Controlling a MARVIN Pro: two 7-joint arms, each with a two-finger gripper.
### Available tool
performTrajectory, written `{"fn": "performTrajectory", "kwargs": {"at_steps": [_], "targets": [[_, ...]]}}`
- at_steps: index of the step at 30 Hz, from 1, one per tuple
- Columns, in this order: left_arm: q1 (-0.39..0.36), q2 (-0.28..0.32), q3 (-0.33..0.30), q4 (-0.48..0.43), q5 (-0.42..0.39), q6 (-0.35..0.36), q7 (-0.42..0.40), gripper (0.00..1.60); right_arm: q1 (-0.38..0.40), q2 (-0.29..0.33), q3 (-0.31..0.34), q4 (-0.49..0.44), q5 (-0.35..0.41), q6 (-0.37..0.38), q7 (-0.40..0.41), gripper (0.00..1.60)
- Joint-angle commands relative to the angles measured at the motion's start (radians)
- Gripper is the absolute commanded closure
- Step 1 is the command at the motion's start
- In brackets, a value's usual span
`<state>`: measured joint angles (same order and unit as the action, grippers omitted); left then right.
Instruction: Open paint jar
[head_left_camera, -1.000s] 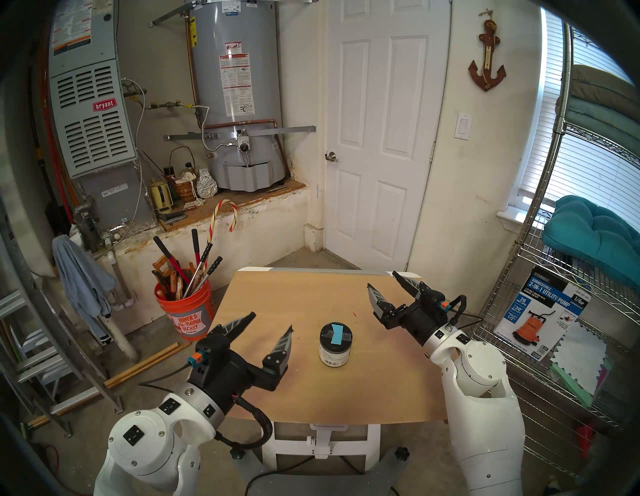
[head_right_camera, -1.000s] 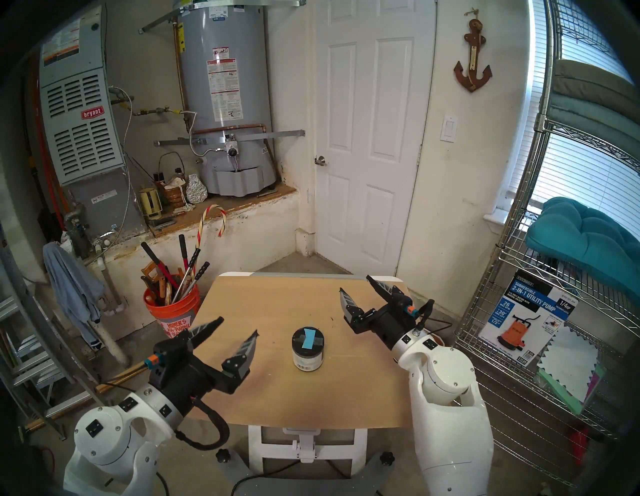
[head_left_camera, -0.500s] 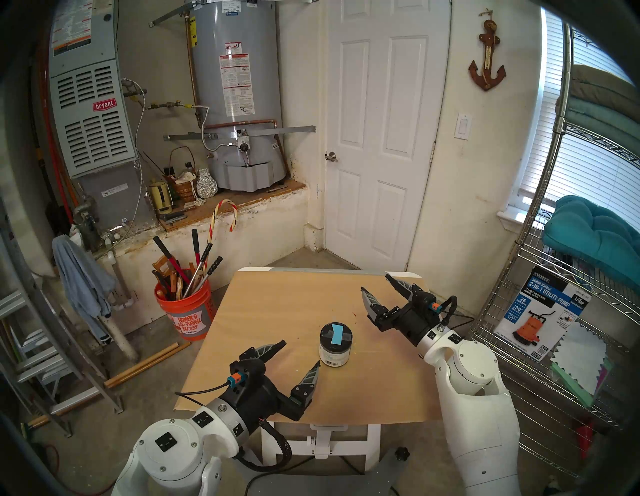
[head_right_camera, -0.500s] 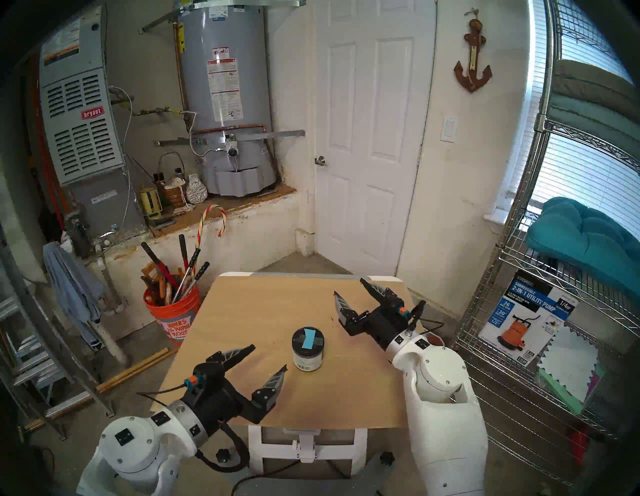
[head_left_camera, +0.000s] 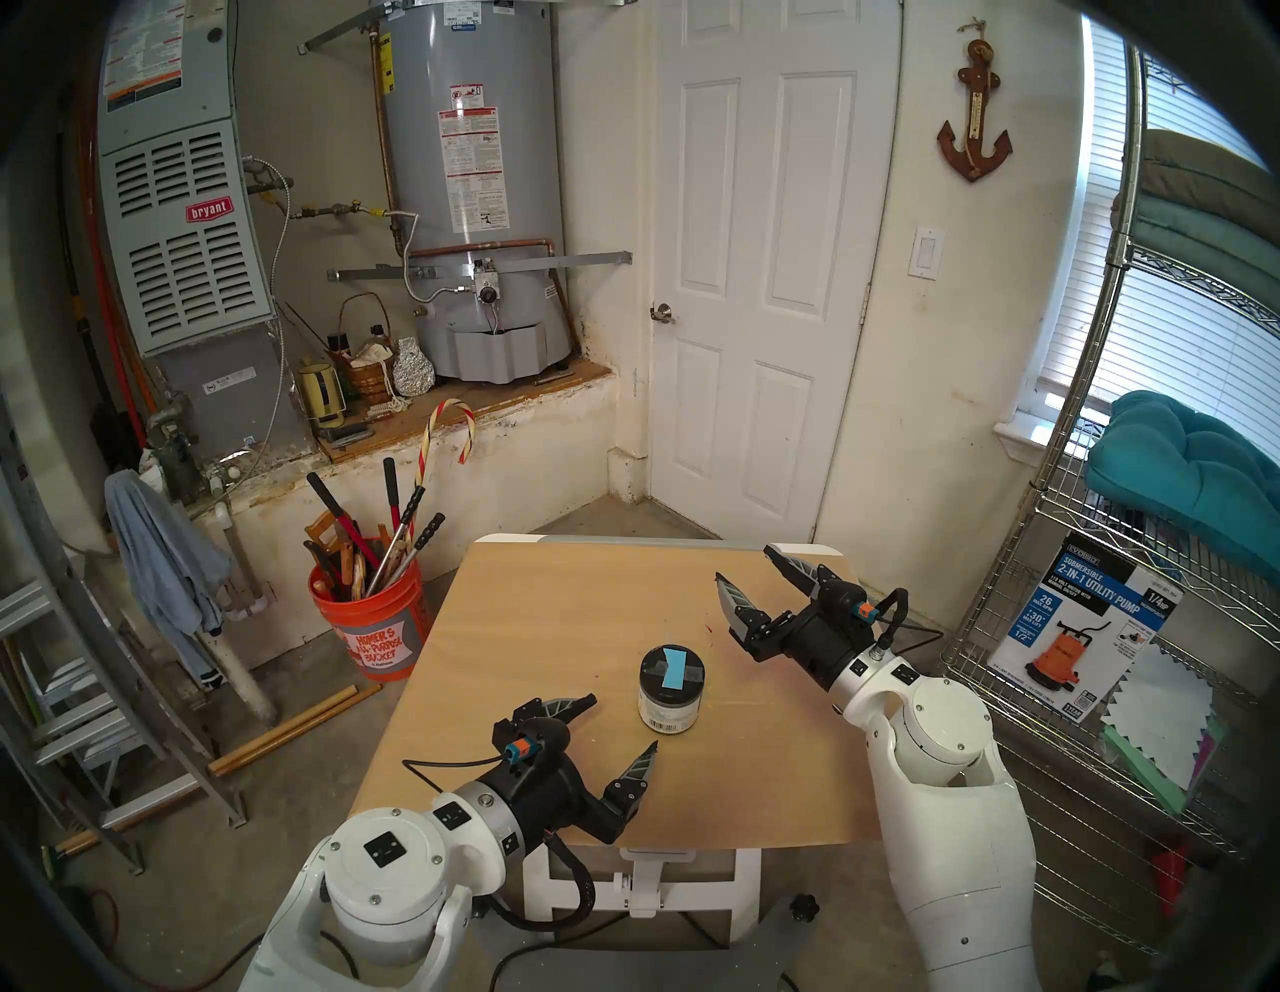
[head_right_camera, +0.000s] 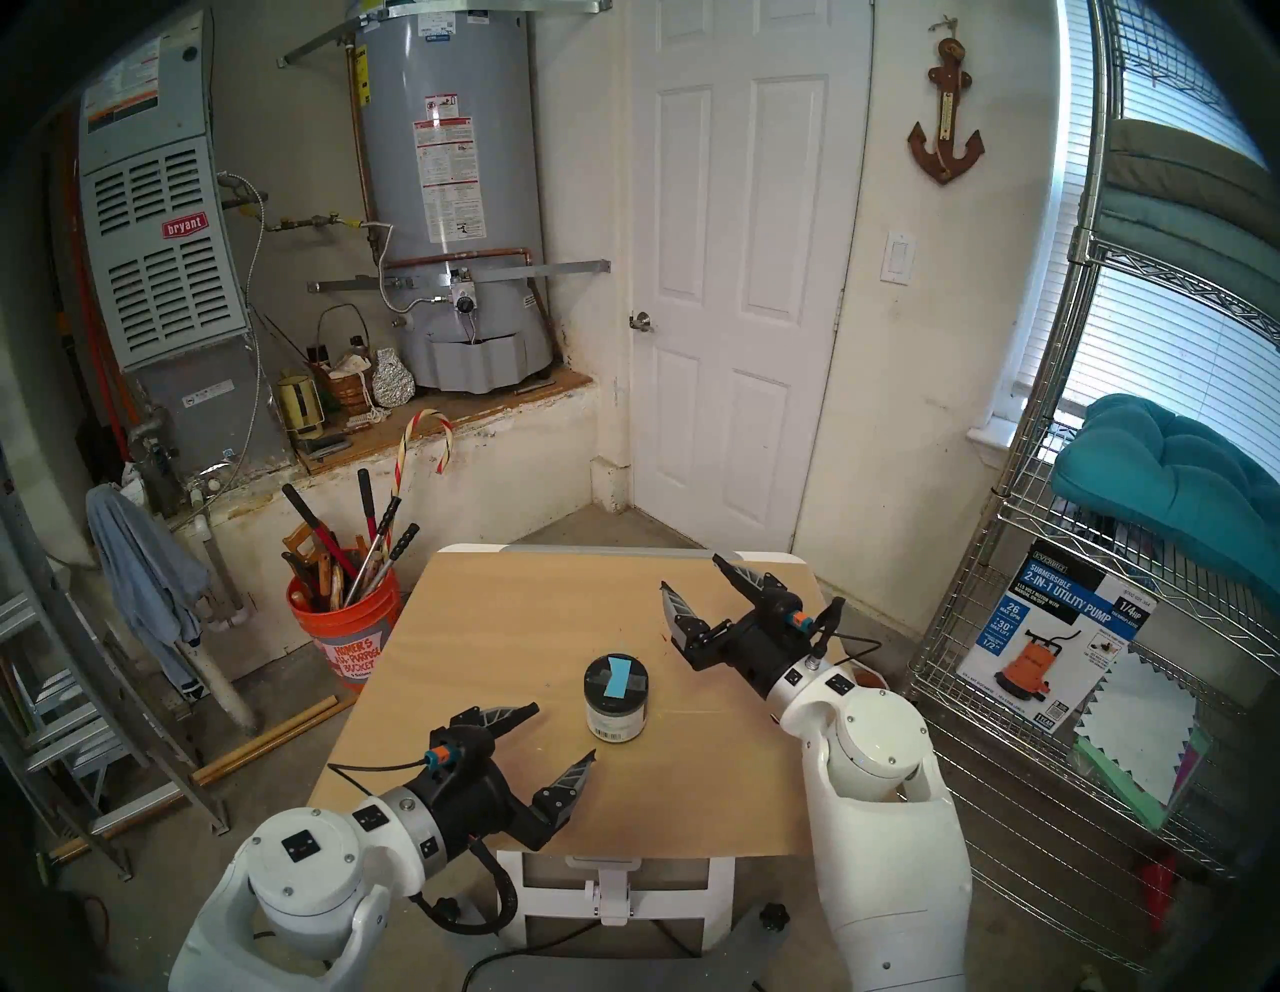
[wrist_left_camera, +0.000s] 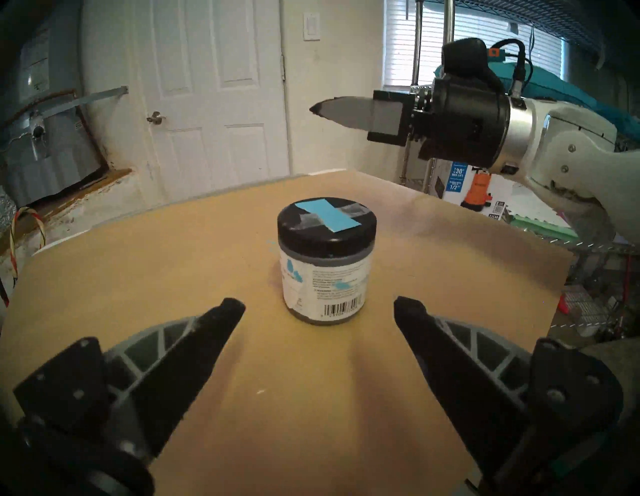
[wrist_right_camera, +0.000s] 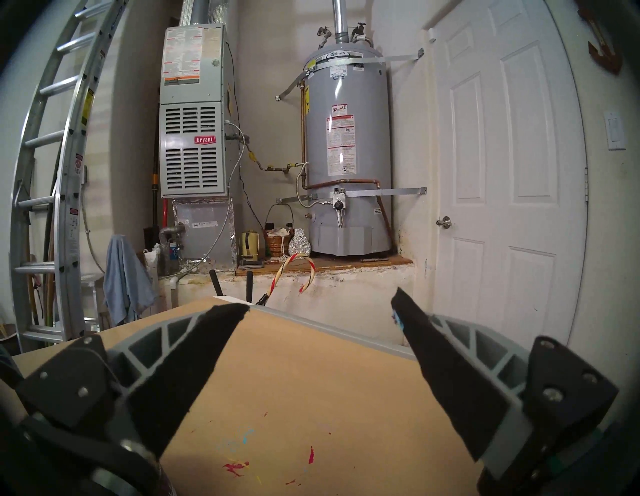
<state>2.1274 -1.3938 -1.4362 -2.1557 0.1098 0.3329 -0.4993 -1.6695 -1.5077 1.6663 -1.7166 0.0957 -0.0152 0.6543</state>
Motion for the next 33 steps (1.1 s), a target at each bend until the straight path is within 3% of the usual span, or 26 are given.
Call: {"fn": "performTrajectory", "kwargs": {"at_steps": [1, 12, 20, 33], "targets": [[-0.117, 0.005, 0.007, 0.016, 0.014, 0.034, -0.054, 0.0, 0.012, -0.005, 0.005, -0.035, 0.007, 0.0, -0.004, 0.0], [-0.237, -0.038, 0.002, 0.121, 0.028, 0.04, -0.098, 0.0, 0.006, -0.004, 0.004, -0.039, 0.005, 0.005, -0.001, 0.0], [-0.337, -0.058, 0.034, 0.225, 0.018, 0.022, -0.117, 0.0, 0.006, -0.003, 0.002, -0.042, 0.007, 0.009, 0.003, 0.0], [-0.393, -0.095, 0.057, 0.323, 0.012, -0.041, -0.108, 0.0, 0.014, -0.013, -0.018, -0.033, 0.0, 0.015, 0.0, 0.0]]}}
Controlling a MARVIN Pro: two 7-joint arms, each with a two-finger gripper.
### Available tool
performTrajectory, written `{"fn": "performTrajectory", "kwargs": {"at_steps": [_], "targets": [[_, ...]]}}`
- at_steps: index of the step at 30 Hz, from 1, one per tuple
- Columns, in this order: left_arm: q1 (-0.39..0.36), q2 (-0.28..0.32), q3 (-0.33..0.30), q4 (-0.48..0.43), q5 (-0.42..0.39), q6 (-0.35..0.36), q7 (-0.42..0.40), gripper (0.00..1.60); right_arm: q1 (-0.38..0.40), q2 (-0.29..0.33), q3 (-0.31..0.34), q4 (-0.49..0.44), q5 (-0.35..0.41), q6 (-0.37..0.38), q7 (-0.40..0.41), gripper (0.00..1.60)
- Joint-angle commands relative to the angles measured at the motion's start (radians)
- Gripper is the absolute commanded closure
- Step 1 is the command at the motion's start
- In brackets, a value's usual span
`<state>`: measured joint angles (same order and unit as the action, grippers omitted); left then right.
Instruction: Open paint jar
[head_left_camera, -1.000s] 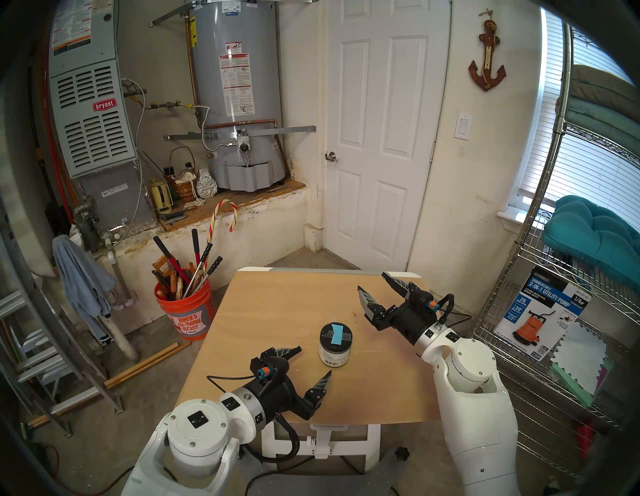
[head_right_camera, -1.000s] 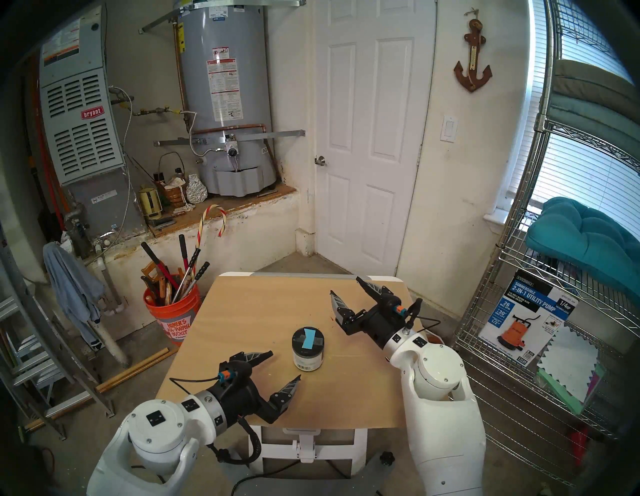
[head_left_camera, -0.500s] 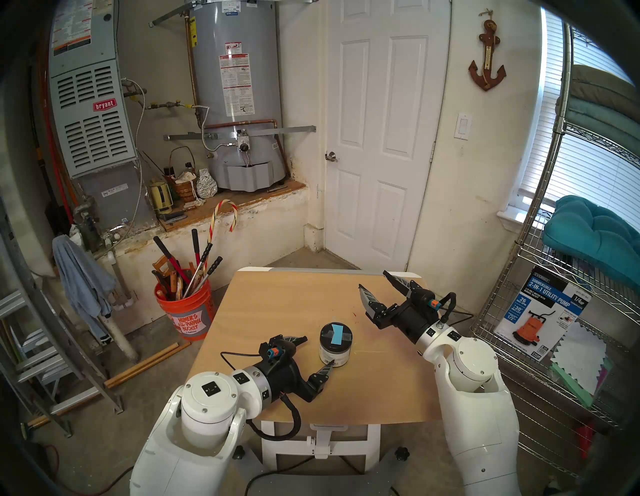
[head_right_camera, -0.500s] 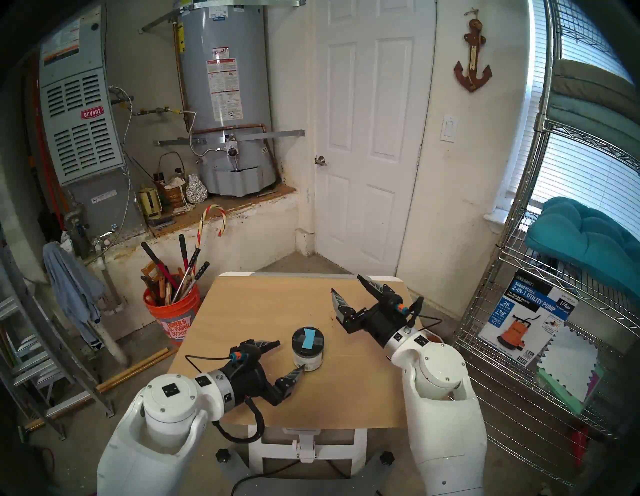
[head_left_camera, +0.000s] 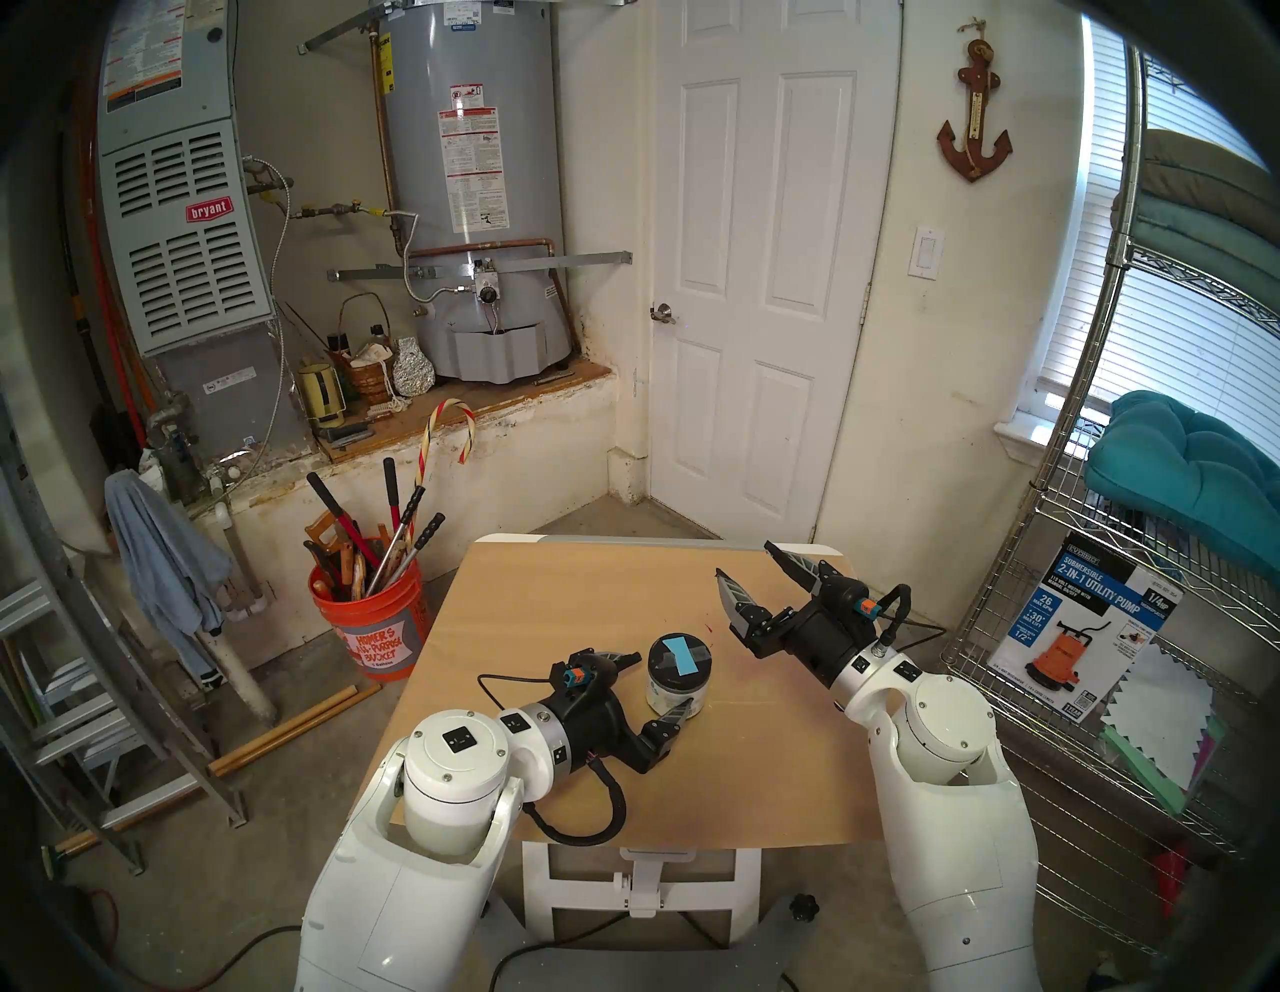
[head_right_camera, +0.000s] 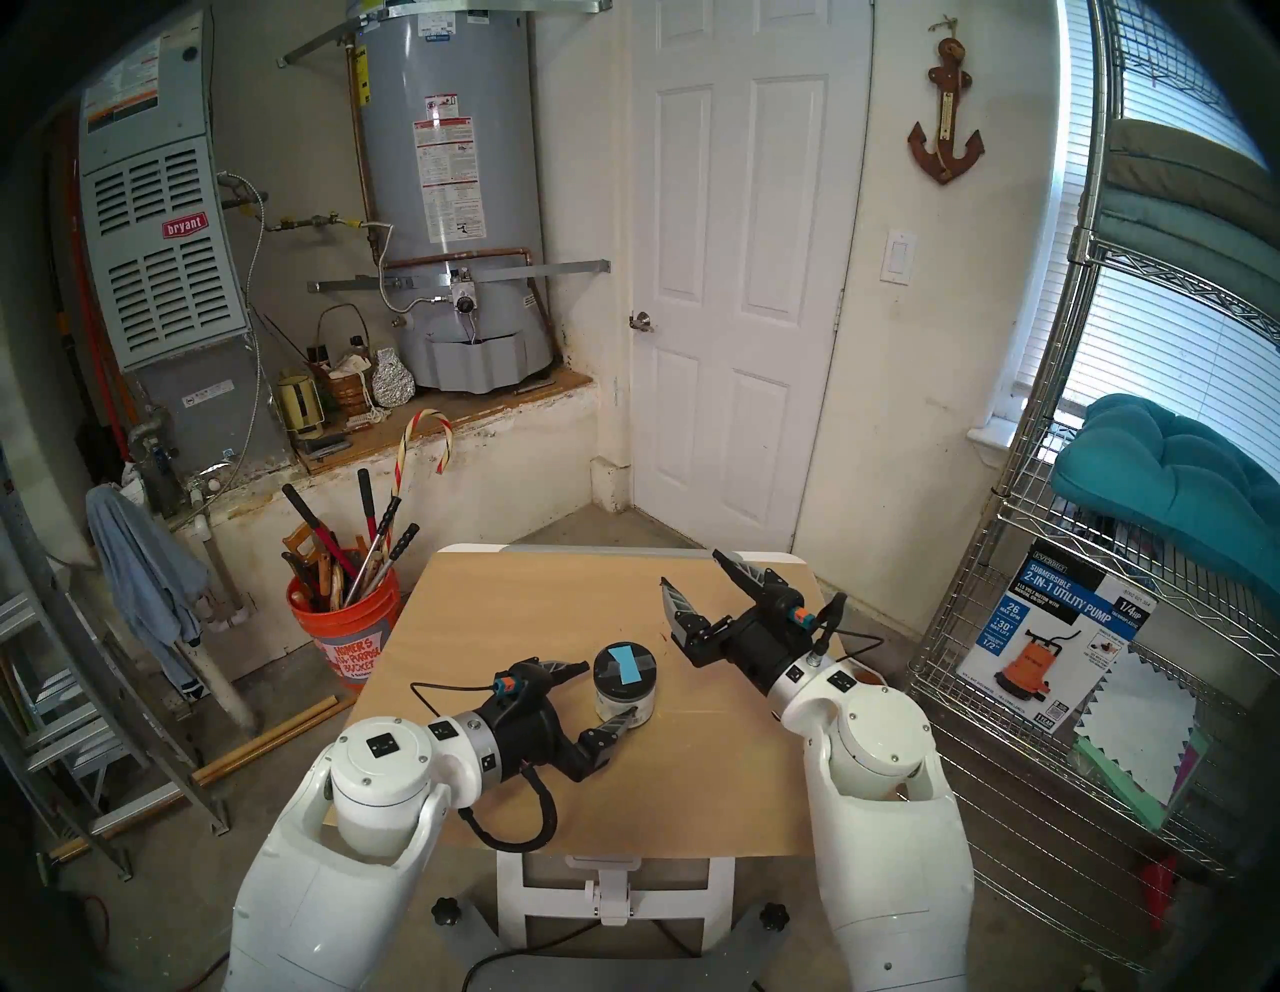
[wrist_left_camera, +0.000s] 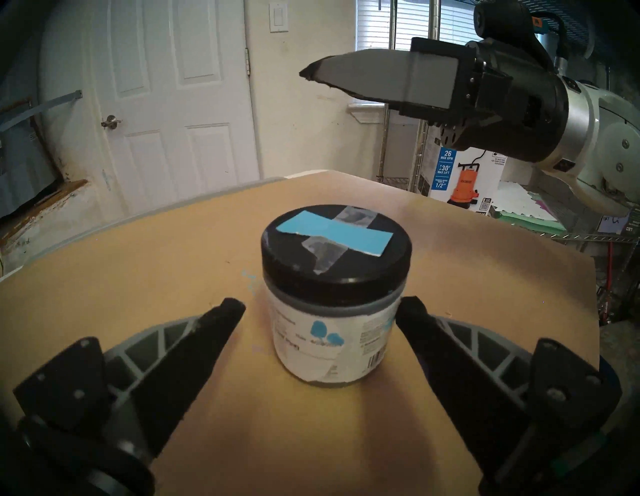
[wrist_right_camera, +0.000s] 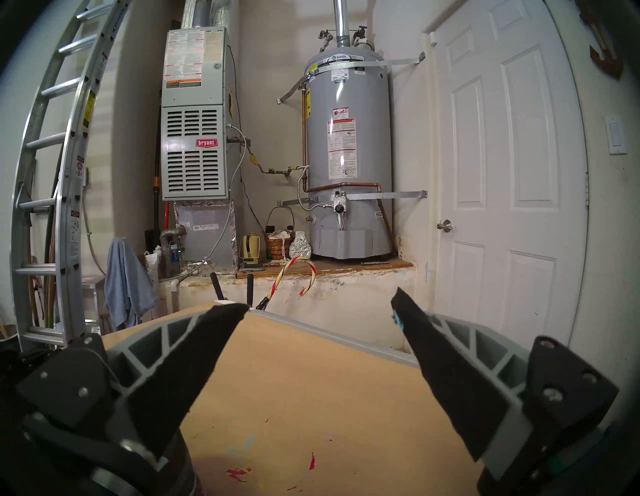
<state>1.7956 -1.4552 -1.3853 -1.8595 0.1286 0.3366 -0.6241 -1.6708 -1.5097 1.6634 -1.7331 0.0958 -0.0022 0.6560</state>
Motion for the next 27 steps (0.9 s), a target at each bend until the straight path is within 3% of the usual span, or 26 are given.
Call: {"fn": "performTrajectory", "kwargs": {"at_steps": [1, 16, 27], "targets": [[-0.065, -0.038, 0.006, 0.038, -0.007, -0.051, 0.02, 0.0, 0.016, -0.011, -0.016, -0.015, 0.0, 0.002, -0.002, 0.0], [-0.159, -0.059, 0.035, 0.176, 0.0, -0.127, 0.052, 0.0, 0.005, -0.017, -0.018, -0.023, 0.004, -0.001, -0.002, 0.0], [-0.182, -0.062, 0.031, 0.218, -0.027, -0.163, 0.045, 0.0, -0.009, -0.015, -0.008, -0.036, 0.006, 0.0, -0.003, 0.0]]}}
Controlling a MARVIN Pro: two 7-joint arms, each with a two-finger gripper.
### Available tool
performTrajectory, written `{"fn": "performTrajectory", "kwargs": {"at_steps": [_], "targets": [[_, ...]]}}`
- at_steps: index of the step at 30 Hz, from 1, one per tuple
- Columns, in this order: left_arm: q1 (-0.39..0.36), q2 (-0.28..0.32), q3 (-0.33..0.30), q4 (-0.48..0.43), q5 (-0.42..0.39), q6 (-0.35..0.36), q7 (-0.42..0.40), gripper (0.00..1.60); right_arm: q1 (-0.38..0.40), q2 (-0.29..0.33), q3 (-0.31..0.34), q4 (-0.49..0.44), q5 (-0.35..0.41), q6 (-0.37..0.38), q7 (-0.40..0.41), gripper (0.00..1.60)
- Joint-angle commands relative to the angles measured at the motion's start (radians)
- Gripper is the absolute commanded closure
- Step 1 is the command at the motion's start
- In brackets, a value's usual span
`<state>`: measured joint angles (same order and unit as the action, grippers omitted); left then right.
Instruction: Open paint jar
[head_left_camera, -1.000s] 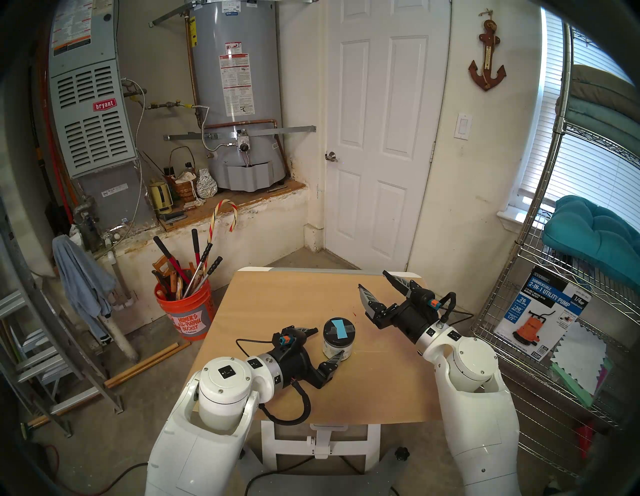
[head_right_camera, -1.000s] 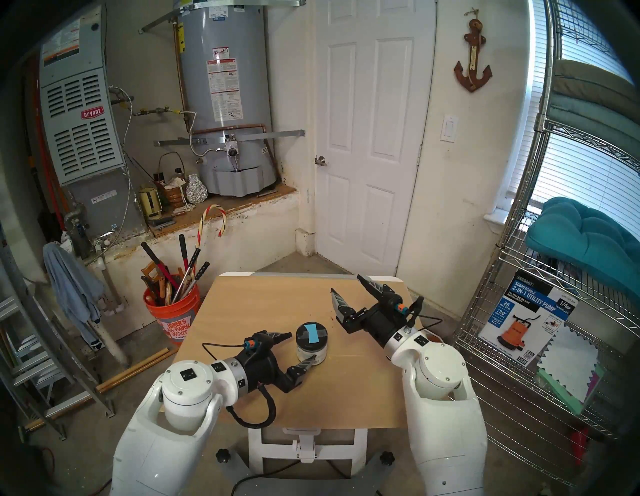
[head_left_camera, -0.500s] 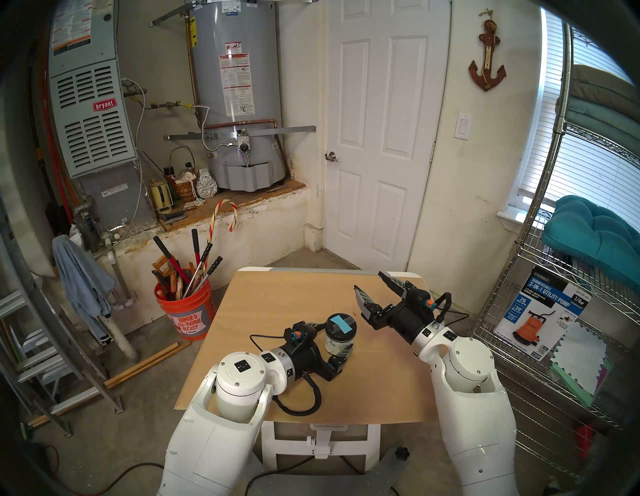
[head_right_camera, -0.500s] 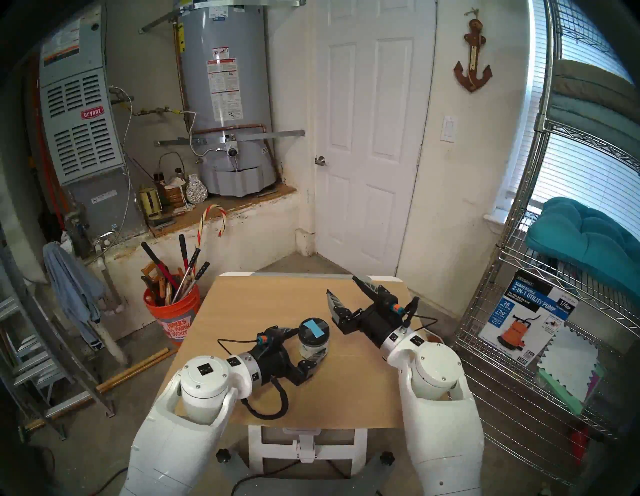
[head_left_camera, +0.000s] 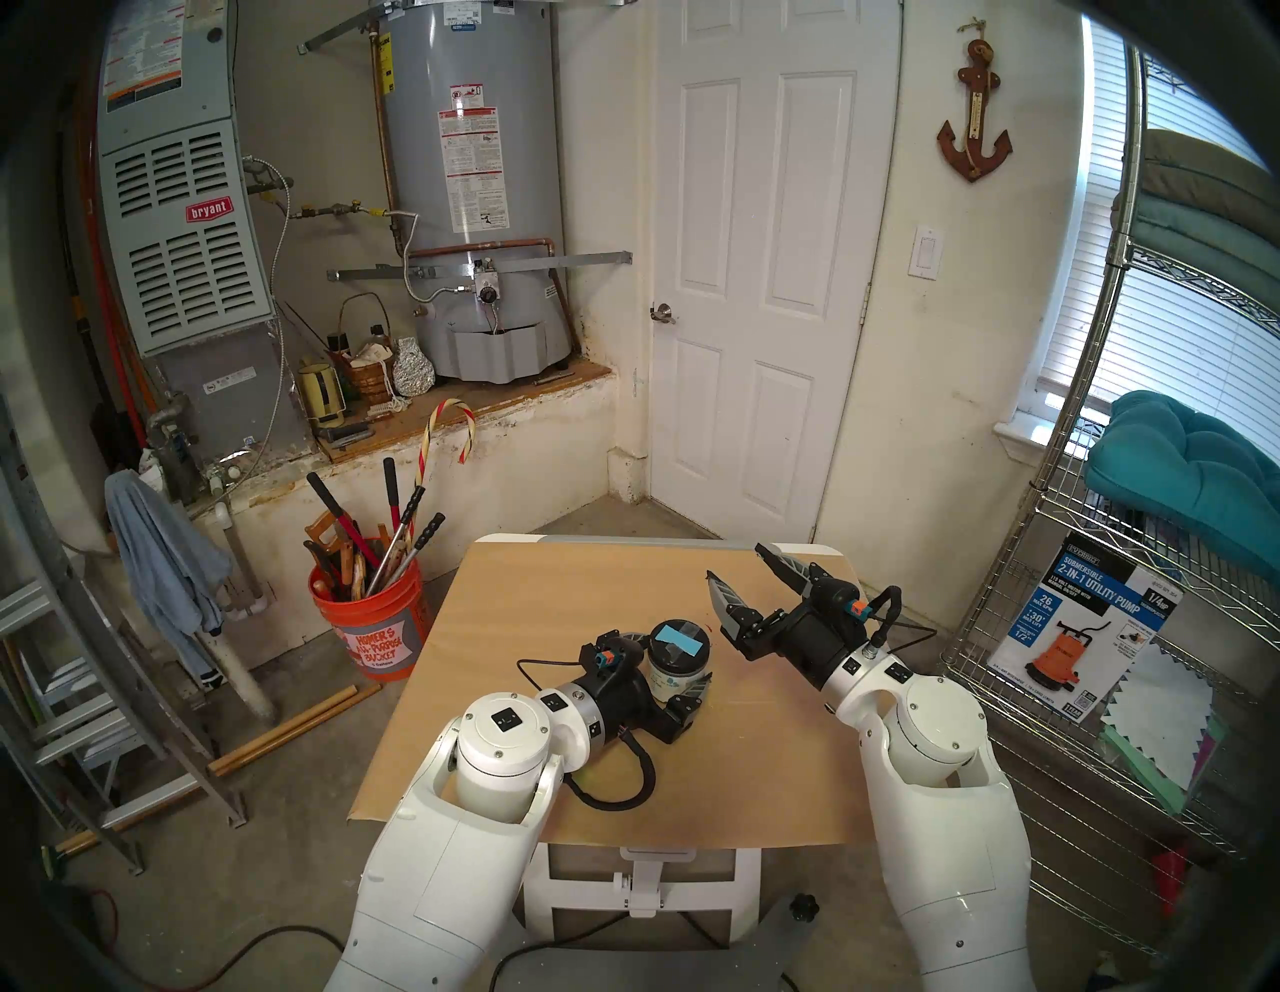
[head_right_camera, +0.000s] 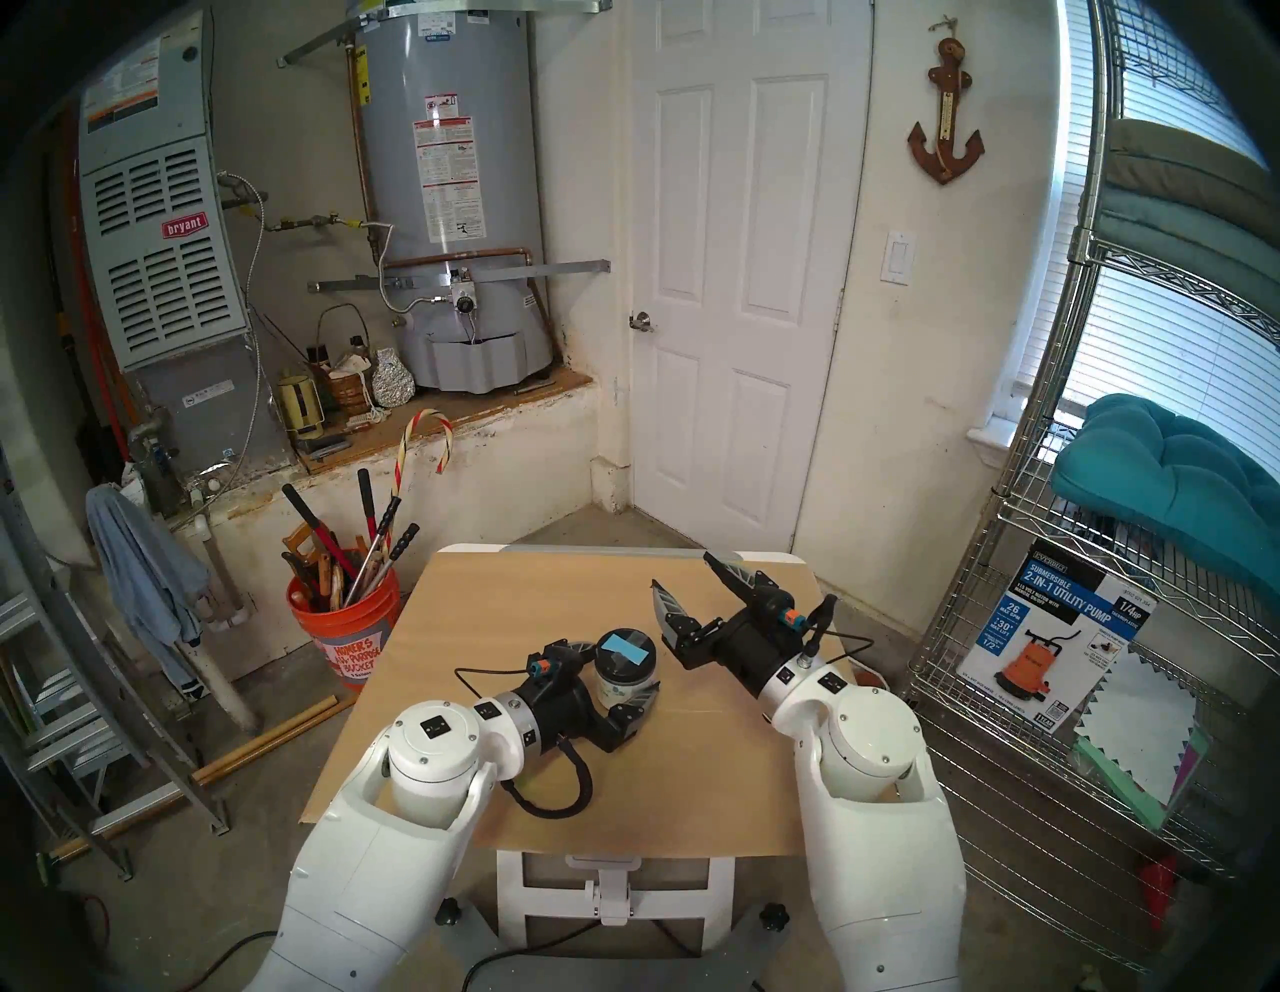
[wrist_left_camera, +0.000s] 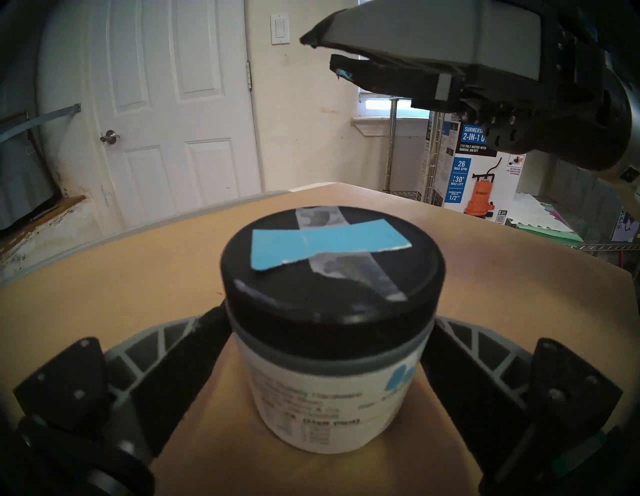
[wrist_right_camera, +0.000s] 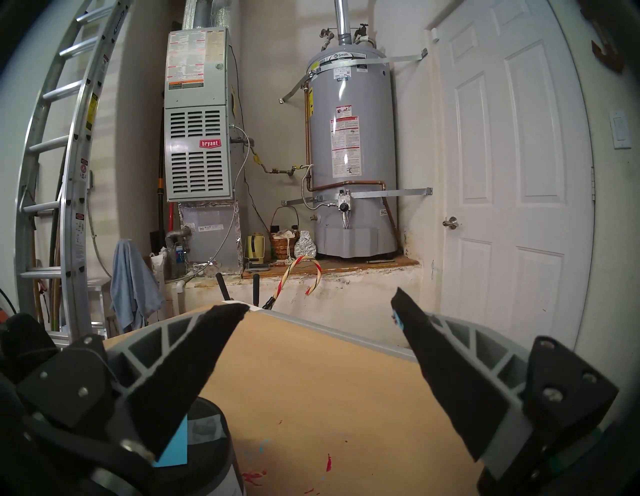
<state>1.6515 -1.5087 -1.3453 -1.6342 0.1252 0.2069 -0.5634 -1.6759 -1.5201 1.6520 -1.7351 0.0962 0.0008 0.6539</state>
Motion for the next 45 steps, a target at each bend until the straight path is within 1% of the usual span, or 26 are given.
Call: {"fn": "performTrajectory", "kwargs": {"at_steps": [1, 2, 3, 6, 7, 8, 9, 10, 11, 12, 13, 14, 15, 16, 17, 19, 20, 21, 23, 25, 29, 31, 33, 38, 39, 45], "targets": [[-0.038, -0.008, -0.009, -0.007, -0.023, -0.033, -0.016, 0.0, -0.004, -0.004, 0.003, -0.034, 0.006, -0.003, -0.001, 0.0], [-0.036, -0.011, -0.011, -0.009, -0.026, -0.033, -0.013, 0.0, -0.004, -0.004, 0.004, -0.035, 0.006, -0.003, -0.001, 0.0], [-0.035, -0.012, -0.012, -0.009, -0.027, -0.033, -0.011, 0.14, -0.005, -0.004, 0.005, -0.035, 0.007, -0.003, -0.001, 0.0], [-0.032, -0.017, -0.016, -0.005, -0.03, -0.038, -0.004, 0.11, -0.006, -0.004, 0.006, -0.038, 0.008, -0.002, -0.001, 0.0], [-0.032, -0.017, -0.016, -0.003, -0.029, -0.04, -0.005, 0.18, -0.007, -0.004, 0.007, -0.039, 0.008, -0.002, -0.001, 0.0], [-0.031, -0.018, -0.017, -0.001, -0.032, -0.043, -0.006, 0.73, -0.007, -0.004, 0.007, -0.039, 0.008, -0.002, 0.0, 0.0], [-0.028, -0.022, -0.019, 0.0, -0.035, -0.047, -0.004, 0.85, -0.007, -0.004, 0.007, -0.04, 0.009, -0.001, 0.0, 0.0], [-0.029, -0.019, -0.018, 0.0, -0.041, -0.047, -0.016, 0.82, -0.008, -0.004, 0.007, -0.04, 0.009, -0.001, 0.001, 0.0], [-0.026, -0.019, -0.017, -0.004, -0.039, -0.046, -0.017, 0.9, -0.008, -0.004, 0.007, -0.04, 0.009, -0.001, 0.001, 0.0], [-0.02, -0.024, -0.019, -0.005, -0.041, -0.047, -0.01, 1.02, -0.008, -0.004, 0.007, -0.04, 0.009, 0.0, 0.001, 0.0], [-0.016, -0.026, -0.02, -0.005, -0.042, -0.049, -0.009, 1.04, -0.008, -0.003, 0.007, -0.04, 0.009, 0.0, 0.002, 0.0], [-0.014, -0.025, -0.022, -0.004, -0.043, -0.052, -0.01, 1.0, -0.007, -0.003, 0.007, -0.04, 0.009, 0.0, 0.002, 0.0], [-0.011, -0.025, -0.024, -0.006, -0.044, -0.052, -0.01, 1.0, -0.007, -0.003, 0.007, -0.039, 0.009, 0.0, 0.002, 0.0], [-0.006, -0.023, -0.027, -0.009, -0.047, -0.048, -0.012, 0.95, -0.007, -0.003, 0.007, -0.039, 0.009, 0.0, 0.003, 0.0], [-0.003, -0.016, -0.029, -0.012, -0.052, -0.045, -0.026, 0.83, -0.007, -0.004, 0.006, -0.039, 0.009, 0.0, 0.003, 0.0], [0.005, -0.008, -0.029, -0.021, -0.051, -0.043, -0.034, 0.95, -0.008, -0.004, 0.006, -0.04, 0.008, 0.002, 0.002, 0.0], [0.007, 0.006, -0.029, -0.026, -0.062, -0.038, -0.067, 0.95, -0.008, -0.003, 0.006, -0.039, 0.007, 0.002, 0.002, 0.0], [0.012, 0.013, -0.03, -0.034, -0.065, -0.037, -0.078, 1.6, -0.007, -0.003, 0.005, -0.039, 0.007, 0.002, 0.003, 0.0], [0.021, 0.019, -0.037, -0.048, -0.07, -0.026, -0.087, 1.6, -0.006, -0.004, 0.003, -0.039, 0.006, 0.003, 0.003, 0.0], [0.026, 0.043, -0.042, -0.062, -0.071, -0.024, -0.117, 1.6, -0.003, 0.0, 0.0, -0.039, 0.007, 0.006, 0.01, 0.0], [0.032, 0.076, -0.075, -0.092, -0.077, -0.02, -0.147, 1.6, 0.002, 0.013, -0.012, -0.034, 0.006, 0.011, 0.035, 0.0], [0.025, 0.103, -0.086, -0.088, -0.072, -0.027, -0.169, 1.6, 0.006, 0.017, -0.019, -0.026, 0.009, 0.016, 0.051, 0.0], [0.024, 0.11, -0.102, -0.096, -0.078, -0.022, -0.183, 1.6, 0.008, 0.027, -0.028, -0.023, 0.007, 0.015, 0.07, 0.0], [0.009, 0.149, -0.123, -0.077, -0.072, -0.032, -0.228, 1.6, 0.021, 0.041, -0.046, -0.028, 0.038, 0.068, 0.133, 0.0], [0.008, 0.149, -0.128, -0.073, -0.076, -0.033, -0.234, 1.6, 0.025, 0.055, -0.053, -0.03, 0.041, 0.08, 0.158, 0.0], [-0.012, 0.153, -0.13, -0.03, -0.091, -0.055, -0.277, 1.6, 0.03, 0.065, -0.072, -0.047, 0.051, 0.128, 0.211, 0.0]]}}
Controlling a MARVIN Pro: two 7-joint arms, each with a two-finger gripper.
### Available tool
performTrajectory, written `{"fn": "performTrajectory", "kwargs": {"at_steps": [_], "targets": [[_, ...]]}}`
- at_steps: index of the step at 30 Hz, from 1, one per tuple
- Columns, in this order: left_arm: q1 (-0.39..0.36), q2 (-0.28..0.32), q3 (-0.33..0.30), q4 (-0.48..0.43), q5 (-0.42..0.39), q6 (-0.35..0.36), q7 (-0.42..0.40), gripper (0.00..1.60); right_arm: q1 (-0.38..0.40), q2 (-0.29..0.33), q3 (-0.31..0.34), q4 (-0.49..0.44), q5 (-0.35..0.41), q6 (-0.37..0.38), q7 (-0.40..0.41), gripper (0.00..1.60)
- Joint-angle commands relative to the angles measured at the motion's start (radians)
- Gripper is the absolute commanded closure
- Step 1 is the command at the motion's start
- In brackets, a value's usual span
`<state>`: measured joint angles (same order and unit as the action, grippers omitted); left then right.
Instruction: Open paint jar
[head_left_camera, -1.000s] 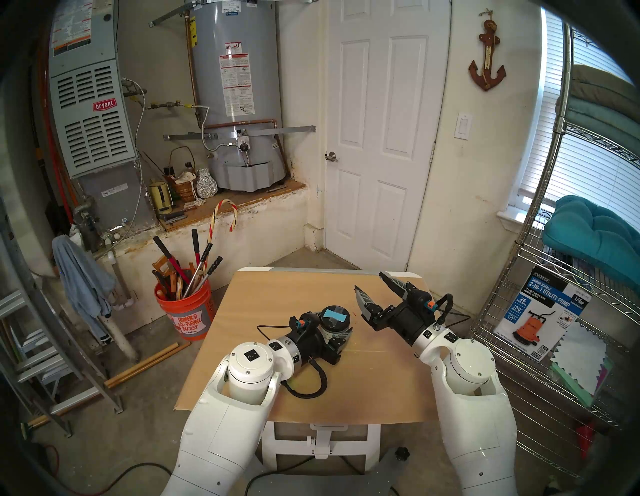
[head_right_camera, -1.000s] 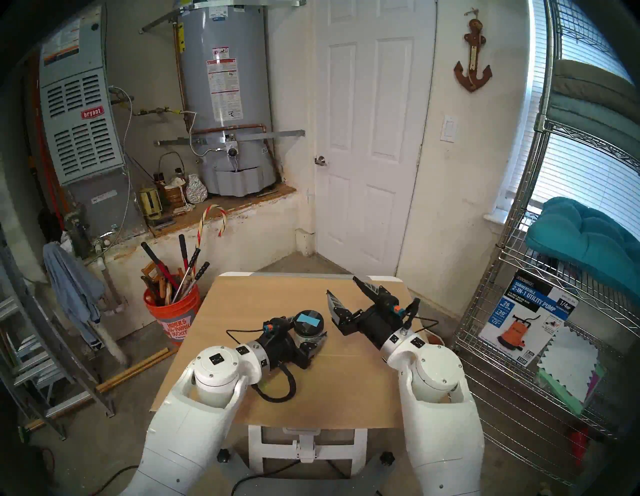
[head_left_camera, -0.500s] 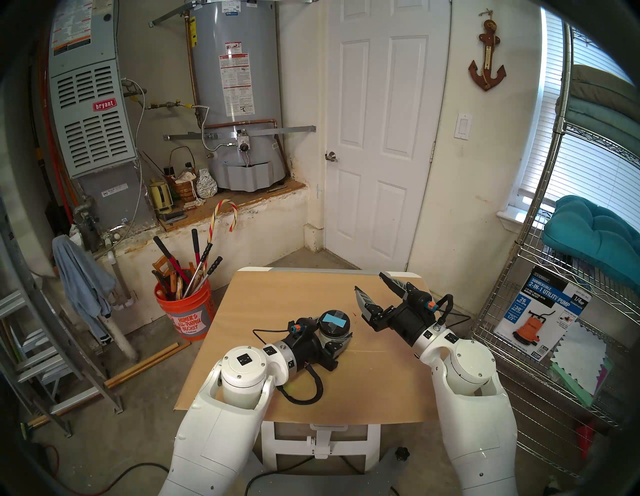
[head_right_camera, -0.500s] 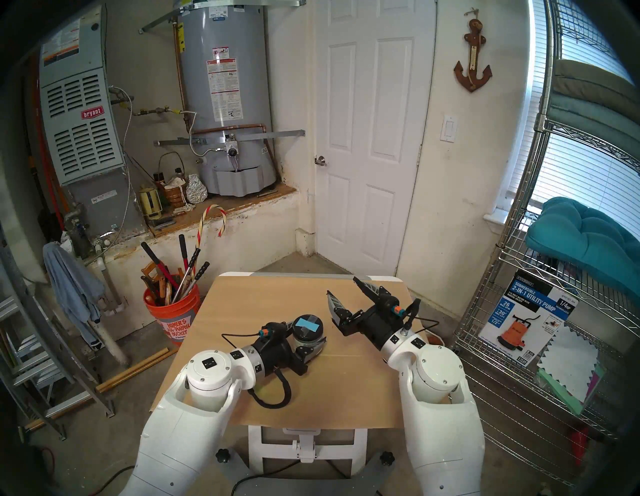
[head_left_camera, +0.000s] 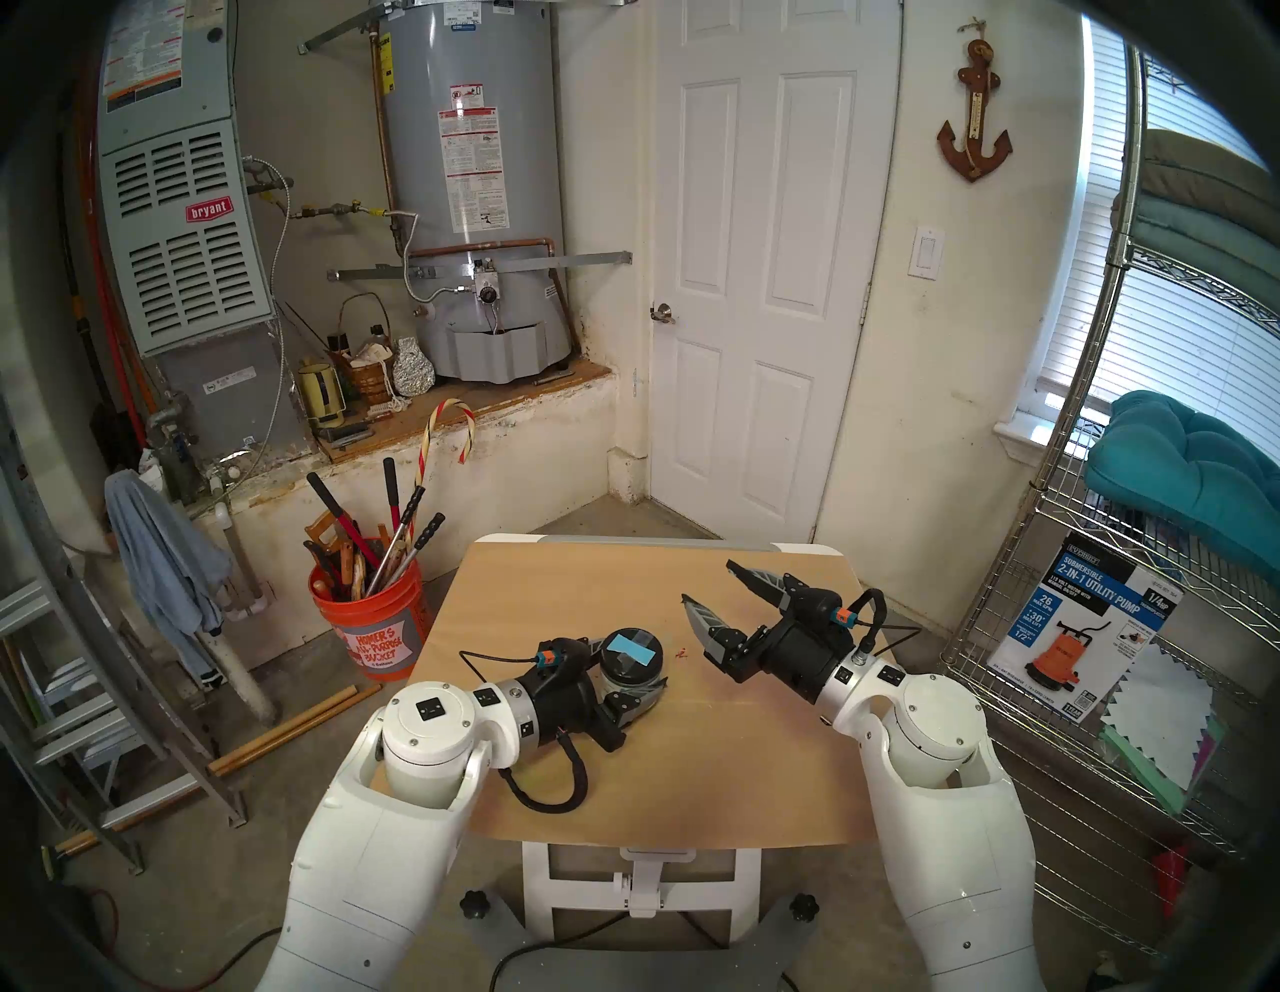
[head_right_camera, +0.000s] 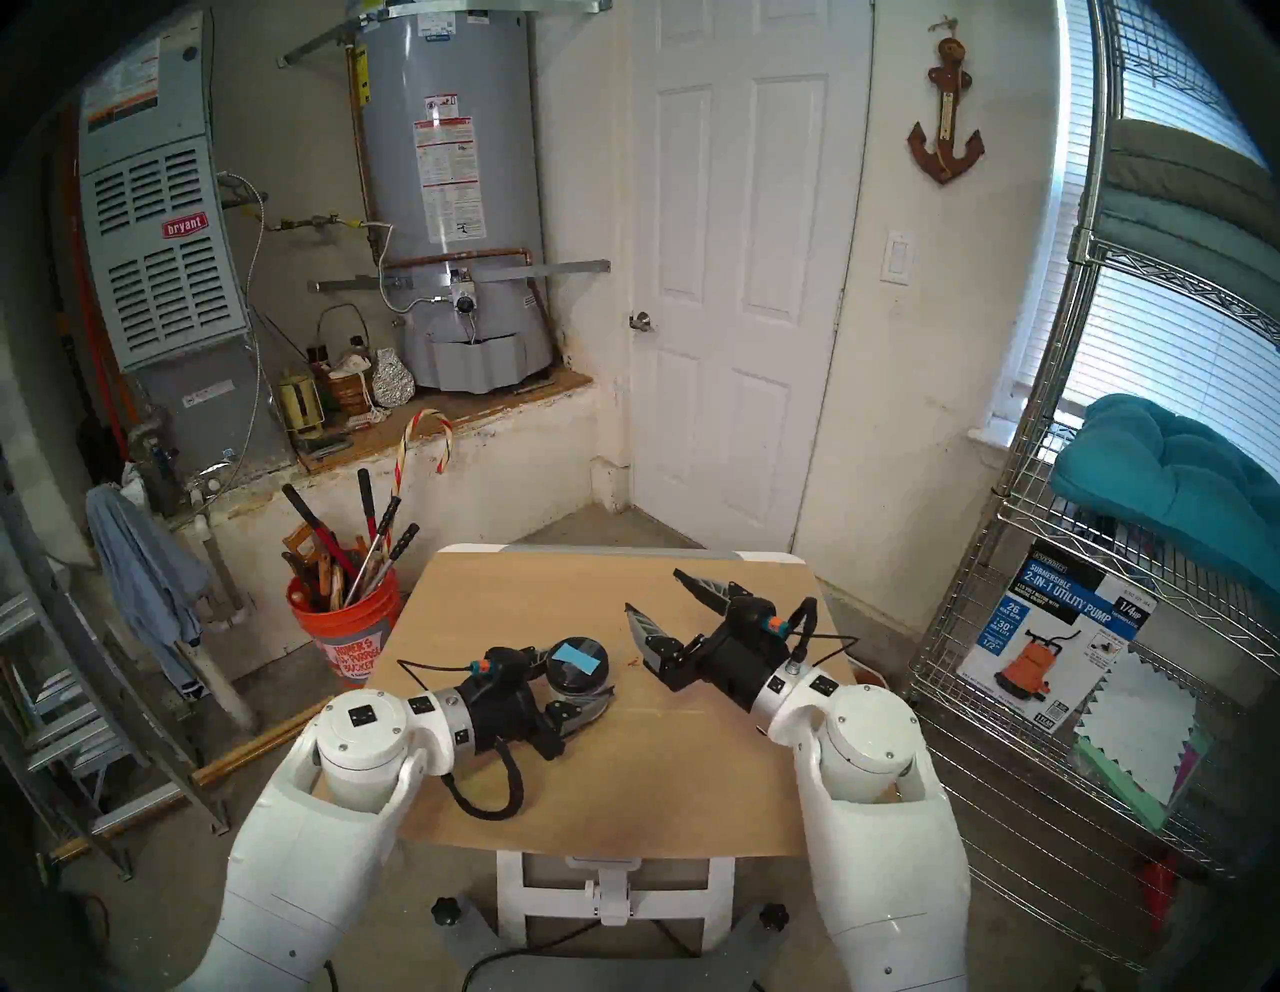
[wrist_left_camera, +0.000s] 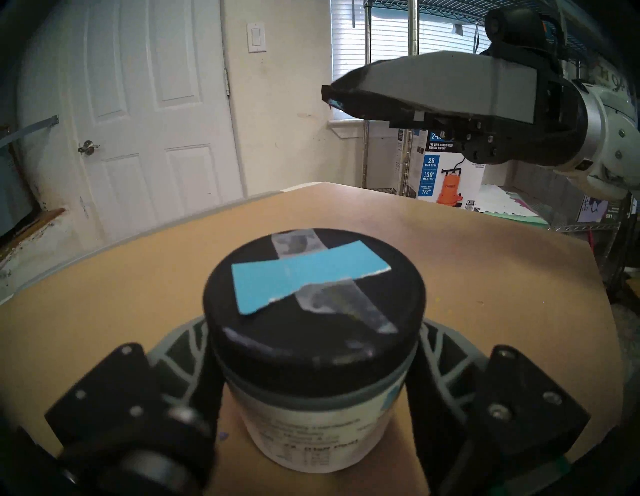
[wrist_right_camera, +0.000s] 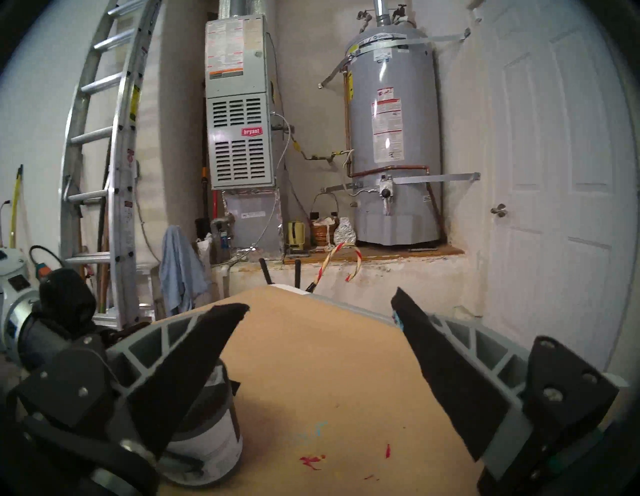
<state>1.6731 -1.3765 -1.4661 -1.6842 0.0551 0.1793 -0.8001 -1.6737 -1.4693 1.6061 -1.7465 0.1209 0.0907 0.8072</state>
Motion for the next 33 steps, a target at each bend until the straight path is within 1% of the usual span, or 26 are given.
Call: {"fn": "performTrajectory", "kwargs": {"at_steps": [1, 5, 6, 11, 17, 21, 24, 33], "targets": [[-0.037, 0.02, -0.009, 0.027, -0.025, -0.033, -0.046, 1.6, 0.028, 0.013, -0.03, -0.038, 0.024, 0.04, 0.059, 0.0], [-0.048, 0.015, -0.006, 0.049, -0.033, -0.055, -0.059, 1.6, 0.036, 0.015, -0.044, -0.039, 0.038, 0.074, 0.093, 0.0], [-0.052, 0.014, -0.007, 0.056, -0.035, -0.06, -0.061, 1.6, 0.041, 0.022, -0.053, -0.038, 0.045, 0.094, 0.113, 0.0], [-0.076, 0.013, -0.002, 0.083, -0.044, -0.076, -0.082, 1.6, 0.056, 0.048, -0.094, -0.038, 0.011, 0.121, 0.146, 0.0], [-0.09, 0.025, -0.001, 0.078, -0.045, -0.067, -0.104, 1.6, 0.068, 0.057, -0.107, -0.044, -0.005, 0.142, 0.148, 0.0], [-0.088, 0.039, -0.002, 0.063, -0.046, -0.048, -0.122, 1.6, 0.075, 0.063, -0.109, -0.049, -0.012, 0.173, 0.156, 0.0], [-0.09, 0.045, 0.0, 0.065, -0.047, -0.039, -0.135, 1.6, 0.074, 0.071, -0.123, -0.045, -0.036, 0.172, 0.155, 0.0], [-0.105, 0.047, 0.01, 0.082, -0.047, -0.032, -0.154, 1.6, 0.078, 0.044, -0.156, -0.028, -0.071, 0.166, 0.142, 0.0]]}}
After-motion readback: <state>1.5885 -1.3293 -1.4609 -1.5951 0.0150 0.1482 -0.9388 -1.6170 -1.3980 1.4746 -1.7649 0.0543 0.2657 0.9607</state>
